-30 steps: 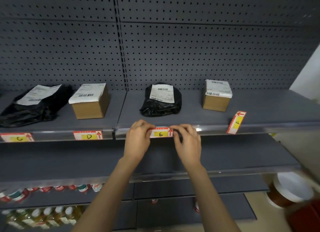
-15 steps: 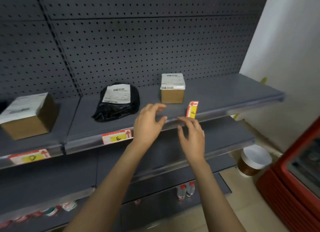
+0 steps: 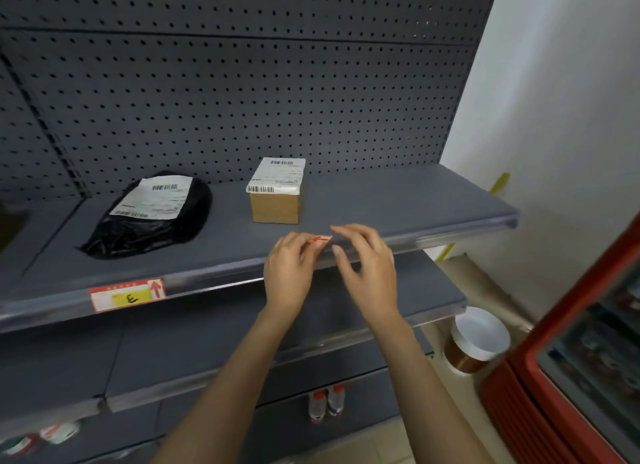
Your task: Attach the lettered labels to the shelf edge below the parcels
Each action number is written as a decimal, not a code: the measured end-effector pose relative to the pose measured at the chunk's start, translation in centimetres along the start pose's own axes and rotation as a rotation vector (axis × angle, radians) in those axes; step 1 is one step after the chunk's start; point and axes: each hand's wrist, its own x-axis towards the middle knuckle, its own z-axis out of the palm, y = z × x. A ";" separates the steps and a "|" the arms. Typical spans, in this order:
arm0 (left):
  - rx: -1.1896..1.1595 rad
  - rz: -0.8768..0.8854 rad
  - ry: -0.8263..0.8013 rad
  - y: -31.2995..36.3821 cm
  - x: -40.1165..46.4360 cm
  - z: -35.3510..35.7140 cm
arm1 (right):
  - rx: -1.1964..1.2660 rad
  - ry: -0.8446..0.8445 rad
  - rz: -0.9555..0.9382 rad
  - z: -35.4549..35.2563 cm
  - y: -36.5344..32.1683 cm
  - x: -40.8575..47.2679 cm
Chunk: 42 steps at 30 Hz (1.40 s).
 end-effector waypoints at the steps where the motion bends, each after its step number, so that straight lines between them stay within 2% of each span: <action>1: 0.022 0.002 -0.004 -0.2 -0.3 0.0 | 0.000 -0.022 -0.037 0.3 0.0 0.3; 5: 0.171 0.029 0.040 -0.9 -1.1 -0.4 | 0.018 -0.094 -0.130 2.0 -0.2 0.9; 9: 0.033 -0.173 0.135 -1.2 -0.5 -1.5 | -0.018 0.016 -0.120 3.1 0.2 1.7; 11: 0.043 -0.208 0.149 -1.2 -0.1 -2.3 | -0.048 0.003 -0.067 3.6 0.7 2.1; 14: 0.177 -0.138 0.089 -1.0 0.0 -2.7 | -0.050 -0.042 -0.011 4.2 1.4 1.9; 18: 0.268 -0.043 0.104 -1.1 -0.6 -2.3 | -0.051 -0.019 0.014 3.9 2.0 1.4; 28: 0.270 0.064 0.105 -1.8 -1.8 -2.0 | -0.012 0.003 -0.090 4.5 2.9 0.2; 34: 0.275 0.028 0.164 -2.3 -2.3 -2.4 | -0.084 0.070 -0.013 4.6 2.4 0.2; 42: 0.193 -0.028 -0.011 -2.3 -3.0 -4.5 | -0.076 0.038 0.059 4.4 1.1 -0.2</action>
